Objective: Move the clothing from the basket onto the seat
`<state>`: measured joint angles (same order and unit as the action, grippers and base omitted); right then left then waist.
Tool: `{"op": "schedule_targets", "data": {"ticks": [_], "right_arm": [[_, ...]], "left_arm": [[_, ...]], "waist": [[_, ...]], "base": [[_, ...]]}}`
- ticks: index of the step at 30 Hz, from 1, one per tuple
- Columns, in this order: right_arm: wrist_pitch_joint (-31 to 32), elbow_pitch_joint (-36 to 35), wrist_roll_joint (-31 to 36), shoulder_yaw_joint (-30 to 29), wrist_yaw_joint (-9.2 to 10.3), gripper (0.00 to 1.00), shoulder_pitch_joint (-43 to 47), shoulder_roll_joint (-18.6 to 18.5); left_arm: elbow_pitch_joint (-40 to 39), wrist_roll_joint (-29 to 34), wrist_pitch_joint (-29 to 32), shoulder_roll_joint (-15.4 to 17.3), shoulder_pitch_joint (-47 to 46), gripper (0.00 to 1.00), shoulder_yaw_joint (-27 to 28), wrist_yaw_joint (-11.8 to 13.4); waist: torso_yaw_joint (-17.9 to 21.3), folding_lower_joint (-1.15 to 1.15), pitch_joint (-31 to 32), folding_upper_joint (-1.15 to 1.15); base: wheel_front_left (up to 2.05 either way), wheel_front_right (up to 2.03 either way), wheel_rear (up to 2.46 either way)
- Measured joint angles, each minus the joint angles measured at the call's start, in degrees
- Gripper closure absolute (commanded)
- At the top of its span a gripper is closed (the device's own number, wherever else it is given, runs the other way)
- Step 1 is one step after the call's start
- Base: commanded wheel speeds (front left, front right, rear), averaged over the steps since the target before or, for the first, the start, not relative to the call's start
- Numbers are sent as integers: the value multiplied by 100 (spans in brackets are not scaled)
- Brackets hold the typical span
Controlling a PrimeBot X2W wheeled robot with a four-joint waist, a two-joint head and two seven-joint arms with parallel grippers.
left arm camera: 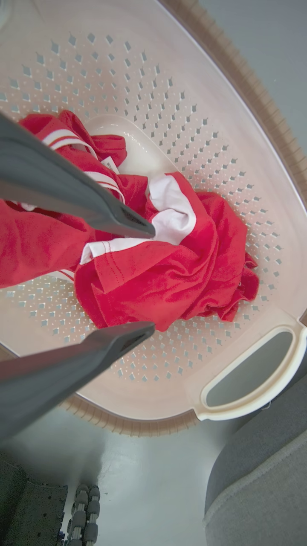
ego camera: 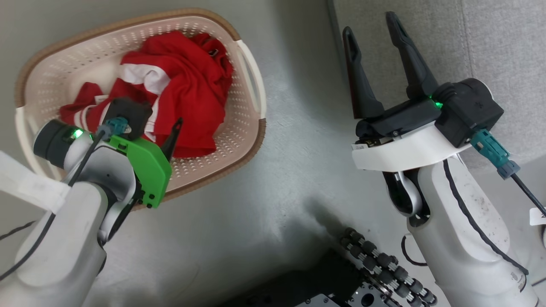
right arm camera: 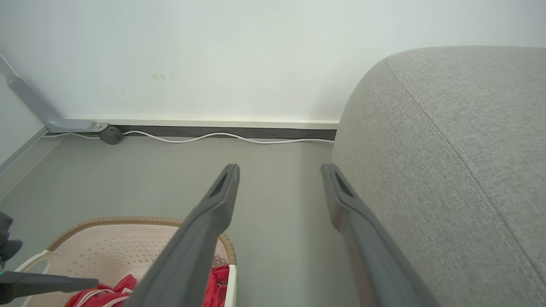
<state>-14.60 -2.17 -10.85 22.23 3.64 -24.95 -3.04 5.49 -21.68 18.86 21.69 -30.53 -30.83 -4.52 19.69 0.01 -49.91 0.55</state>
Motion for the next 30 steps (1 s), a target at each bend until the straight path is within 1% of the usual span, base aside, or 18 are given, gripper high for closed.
{"op": "schedule_targets", "data": {"ticks": [8, 10, 12, 21, 30], "right_arm": [[0, -21, -412, 240, 108, 0, -167, 15], [0, -25, -501, 302, 110, 0, -186, 16], [0, -30, -610, 379, 162, 0, -197, 21], [0, -92, -861, 526, 253, 0, -287, 30], [0, -96, -898, 482, 300, 0, -278, 33]], "left_arm": [[198, -5, 400, 85, -221, 0, 31, -1], [218, -37, 495, 93, -283, 0, 47, -1], [250, -131, 573, 96, -309, 0, 89, 1], [361, -202, 893, 114, -336, 0, 109, 14], [512, -315, 1095, 94, -348, 0, 103, 44]], "waist": [[353, 0, -212, 0], [428, 0, -250, 0], [504, -1, -283, 0], [830, -1, -381, 0], [923, 0, -393, 0]], "base": [[0, 0, 0], [0, 0, 0], [0, 0, 0], [0, 0, 0], [0, 0, 0]]}}
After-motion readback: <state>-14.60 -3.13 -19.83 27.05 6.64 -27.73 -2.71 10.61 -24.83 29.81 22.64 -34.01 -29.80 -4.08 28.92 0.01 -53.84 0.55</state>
